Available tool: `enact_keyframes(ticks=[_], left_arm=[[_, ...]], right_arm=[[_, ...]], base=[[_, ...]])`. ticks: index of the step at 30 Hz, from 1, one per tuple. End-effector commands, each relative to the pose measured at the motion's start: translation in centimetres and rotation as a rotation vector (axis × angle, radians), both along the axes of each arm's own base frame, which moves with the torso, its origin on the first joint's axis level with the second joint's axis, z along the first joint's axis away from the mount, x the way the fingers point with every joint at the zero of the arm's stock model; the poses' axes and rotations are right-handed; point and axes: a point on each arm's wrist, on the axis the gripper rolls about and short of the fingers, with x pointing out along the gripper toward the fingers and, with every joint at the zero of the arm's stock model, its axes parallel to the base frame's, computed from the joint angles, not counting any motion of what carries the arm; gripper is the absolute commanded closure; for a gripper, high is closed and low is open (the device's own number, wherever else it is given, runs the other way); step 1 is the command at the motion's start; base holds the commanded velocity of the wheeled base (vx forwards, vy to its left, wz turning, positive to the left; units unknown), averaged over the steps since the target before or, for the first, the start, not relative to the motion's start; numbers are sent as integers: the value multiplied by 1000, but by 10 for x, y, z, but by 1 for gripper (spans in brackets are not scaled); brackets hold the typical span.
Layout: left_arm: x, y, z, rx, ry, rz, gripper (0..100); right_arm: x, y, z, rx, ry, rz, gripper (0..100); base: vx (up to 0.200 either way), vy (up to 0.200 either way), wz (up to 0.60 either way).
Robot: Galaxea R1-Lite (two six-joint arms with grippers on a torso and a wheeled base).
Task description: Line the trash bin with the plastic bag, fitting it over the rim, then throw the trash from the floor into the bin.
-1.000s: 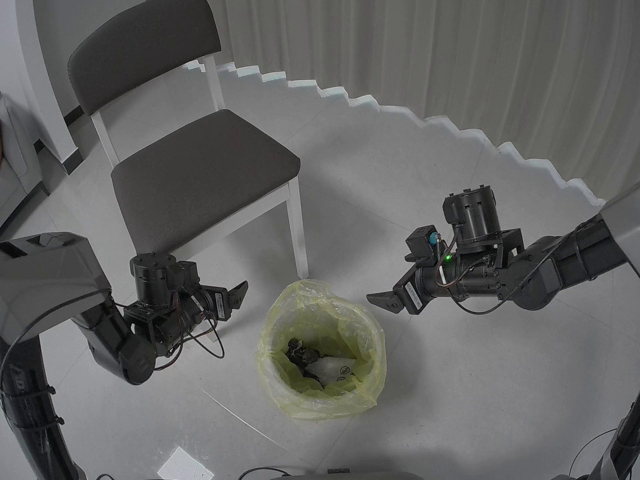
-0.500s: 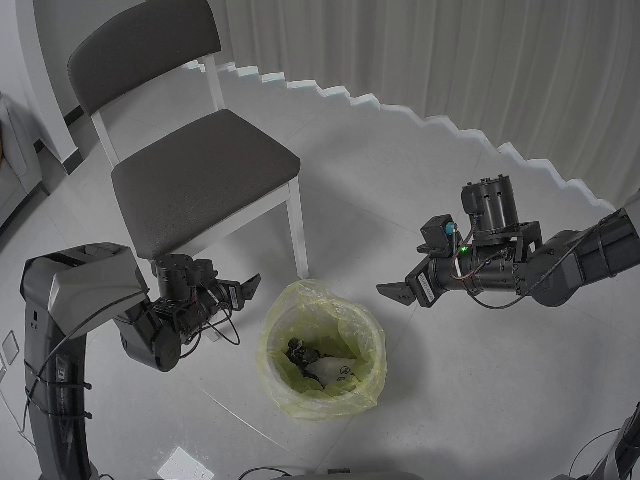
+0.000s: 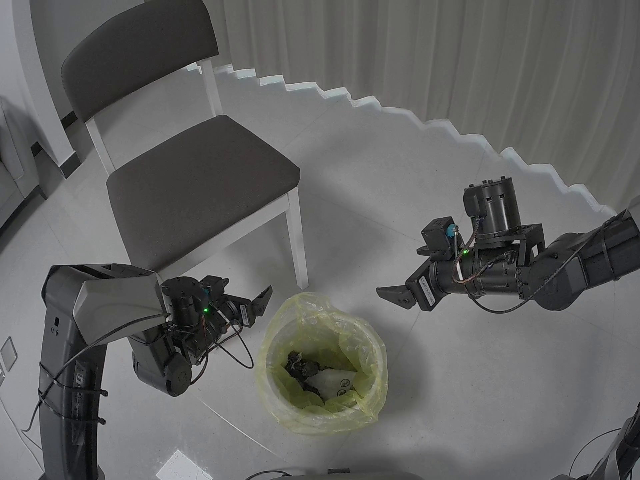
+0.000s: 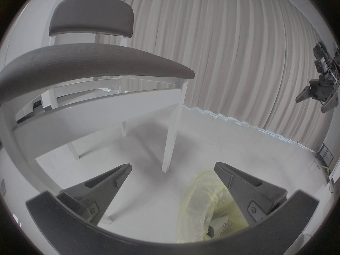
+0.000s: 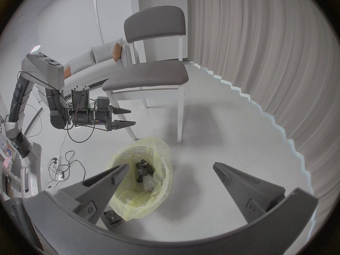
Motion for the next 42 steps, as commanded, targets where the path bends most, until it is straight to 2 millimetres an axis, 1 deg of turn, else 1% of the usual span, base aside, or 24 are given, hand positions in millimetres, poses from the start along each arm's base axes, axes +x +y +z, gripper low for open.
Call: enact_keyframes(ticks=[1,2,3,5,7,10,13,14,16,21,27,33,34,42], left_arm=[[-5,-7,-4,5,32,-21,0],[-5,-6,-4,6,35,-21,0],[-8,-8,-11,21,91,-34,0],[-7,-8,-14,27,139,-50,0],[-5,-8,-15,16,182,-84,0],[2,-11,-14,-4,199,-119,0],[15,-16,-17,-2,232,-132,0],[15,-16,-18,-2,234,-132,0],[24,-21,-27,2,246,-137,0],[38,-30,-43,8,267,-147,0],[40,-42,-53,8,273,-170,0],[43,-50,-56,-13,272,-179,0],[45,-51,-57,-14,267,-181,100],[50,-50,-57,-19,269,-182,100]], right_arm=[[-3,1,-1,-2,4,6,0],[-3,1,-1,-2,4,6,0],[-3,1,-2,-5,6,8,0],[-3,2,-2,-6,8,10,0],[-3,2,-2,-7,10,10,0],[-3,2,-2,-8,11,10,0],[-3,0,-3,-10,15,7,0],[-3,0,-3,-10,15,7,0],[-2,0,-4,-12,17,4,0],[-3,-1,-6,-17,27,2,0],[-2,-2,-9,-20,30,0,0],[1,-1,-12,-20,32,-1,0],[1,-2,-12,-20,34,0,0],[2,-5,-11,-18,33,-8,0]], base=[[0,0,0],[0,0,0],[0,0,0],[0,0,0],[0,0,0],[0,0,0],[0,0,0],[0,0,0],[0,0,0],[0,0,0],[0,0,0],[0,0,0],[0,0,0],[0,0,0]])
